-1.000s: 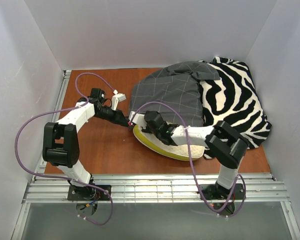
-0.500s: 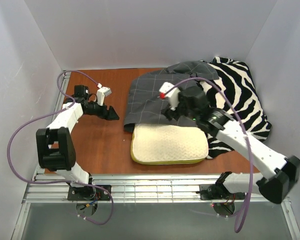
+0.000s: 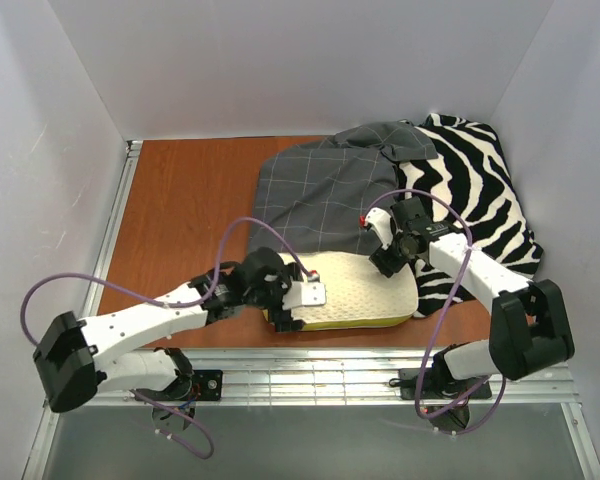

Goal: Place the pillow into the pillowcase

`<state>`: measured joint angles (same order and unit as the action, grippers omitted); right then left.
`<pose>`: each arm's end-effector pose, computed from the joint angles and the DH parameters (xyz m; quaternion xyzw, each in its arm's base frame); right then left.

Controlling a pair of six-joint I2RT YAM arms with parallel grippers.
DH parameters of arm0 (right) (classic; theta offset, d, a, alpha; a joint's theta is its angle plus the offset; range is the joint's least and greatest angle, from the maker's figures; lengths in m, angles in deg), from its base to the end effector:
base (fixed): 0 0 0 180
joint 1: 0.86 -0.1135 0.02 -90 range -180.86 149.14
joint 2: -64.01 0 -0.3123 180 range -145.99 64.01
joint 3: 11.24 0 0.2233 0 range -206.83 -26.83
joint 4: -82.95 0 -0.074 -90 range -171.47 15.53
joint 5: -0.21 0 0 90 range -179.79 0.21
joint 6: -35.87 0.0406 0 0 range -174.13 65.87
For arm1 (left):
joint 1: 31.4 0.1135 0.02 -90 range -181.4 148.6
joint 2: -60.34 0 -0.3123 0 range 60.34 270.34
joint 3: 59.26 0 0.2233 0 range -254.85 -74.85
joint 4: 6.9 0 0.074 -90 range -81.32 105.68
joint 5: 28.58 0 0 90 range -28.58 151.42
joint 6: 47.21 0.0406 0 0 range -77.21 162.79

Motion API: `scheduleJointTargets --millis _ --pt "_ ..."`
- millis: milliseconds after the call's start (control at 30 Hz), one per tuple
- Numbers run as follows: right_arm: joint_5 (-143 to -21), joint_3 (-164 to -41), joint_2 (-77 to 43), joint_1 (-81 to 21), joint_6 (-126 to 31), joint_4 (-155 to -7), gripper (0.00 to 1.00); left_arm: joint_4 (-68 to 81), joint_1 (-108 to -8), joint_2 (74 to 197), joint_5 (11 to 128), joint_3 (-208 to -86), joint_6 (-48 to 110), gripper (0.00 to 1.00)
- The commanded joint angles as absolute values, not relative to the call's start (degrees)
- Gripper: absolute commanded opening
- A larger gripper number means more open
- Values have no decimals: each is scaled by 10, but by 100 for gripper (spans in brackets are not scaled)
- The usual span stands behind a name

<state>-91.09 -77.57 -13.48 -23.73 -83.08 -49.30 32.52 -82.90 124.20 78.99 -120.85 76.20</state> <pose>0.2128 0.0888 0.2770 -0.4182 0.8679 -0.0251 0.2670 0.1085 -0.1561 0.3101 0.6548 0.6231 -0.2012 0.3775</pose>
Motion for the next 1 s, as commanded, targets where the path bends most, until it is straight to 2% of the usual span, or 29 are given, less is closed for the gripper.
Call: scheduleJointTargets --millis 0,133,233,333,400,533,567,667,833,933,967 --pt "-952 -784 -153 -204 -838 -538 84 243 -874 1270 605 -1189 704 98" --pt "-947 -786 -106 -154 -864 -519 78 272 -742 1278 654 -1233 642 93" --pt "-946 -768 -56 -118 -913 -509 67 294 -690 1242 663 -1221 667 89" --pt "-910 -739 -34 -116 -936 -486 62 333 -684 1204 727 -1197 709 93" --pt "-838 -732 -57 -117 -918 -466 59 350 -698 1179 777 -1189 722 96" --pt "-788 -757 -140 -166 -857 -494 51 329 -750 1200 723 -1167 743 98" --pt "-772 -768 -156 -194 -846 -500 45 313 -750 1202 708 -1161 738 98" --pt "-753 -817 -205 -256 -802 -524 36 306 -723 1231 709 -1176 706 96" --pt "-690 -919 -252 -282 -743 -519 38 321 -579 1264 737 -1221 606 89" --pt "-719 -933 -220 -270 -749 -513 42 326 -474 1261 793 -1238 609 88" --pt "-736 -915 -190 -253 -754 -513 47 327 -457 1260 792 -1239 619 88"
